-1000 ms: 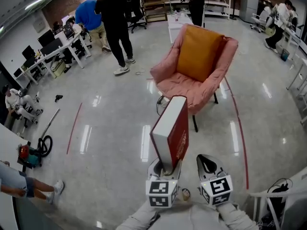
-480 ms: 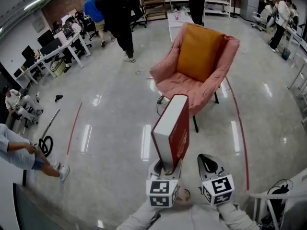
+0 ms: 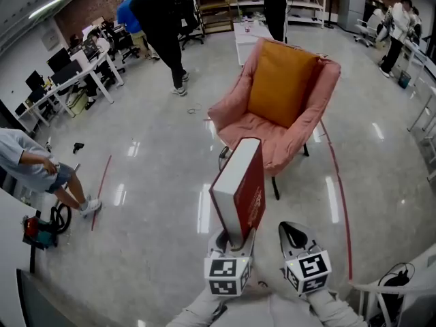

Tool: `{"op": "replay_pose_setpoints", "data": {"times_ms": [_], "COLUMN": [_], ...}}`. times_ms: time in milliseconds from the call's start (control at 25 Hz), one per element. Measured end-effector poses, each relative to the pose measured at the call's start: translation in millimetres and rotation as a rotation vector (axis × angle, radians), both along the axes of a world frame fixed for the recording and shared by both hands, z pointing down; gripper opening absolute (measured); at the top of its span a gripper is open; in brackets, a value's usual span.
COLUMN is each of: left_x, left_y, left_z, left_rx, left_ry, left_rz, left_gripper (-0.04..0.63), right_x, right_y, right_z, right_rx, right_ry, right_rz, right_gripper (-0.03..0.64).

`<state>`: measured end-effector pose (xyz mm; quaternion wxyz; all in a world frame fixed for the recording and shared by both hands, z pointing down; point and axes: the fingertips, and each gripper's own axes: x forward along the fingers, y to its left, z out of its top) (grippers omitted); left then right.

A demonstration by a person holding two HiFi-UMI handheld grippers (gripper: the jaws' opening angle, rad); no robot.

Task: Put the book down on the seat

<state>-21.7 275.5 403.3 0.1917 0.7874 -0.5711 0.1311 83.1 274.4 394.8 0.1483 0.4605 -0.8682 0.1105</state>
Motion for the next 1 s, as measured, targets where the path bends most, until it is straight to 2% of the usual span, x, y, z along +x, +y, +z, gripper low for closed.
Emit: {"op": "replay_pose_setpoints", "data": {"times_ms": [1000], "left_x": [-52.0], "left_y": [-200.9], "left_z": [-6.0], "left_rx": [-0.029], "left_ry": [-0.002], "left_rz": [0.086], "left_gripper": [0.249], "right_x": [-43.2], "right_y": [-194.8], "right_z": [-7.7], "right_rx": [-0.023], "right_ry": [0.018], "right_rz": [0.102], "right_gripper": [0.005]}}
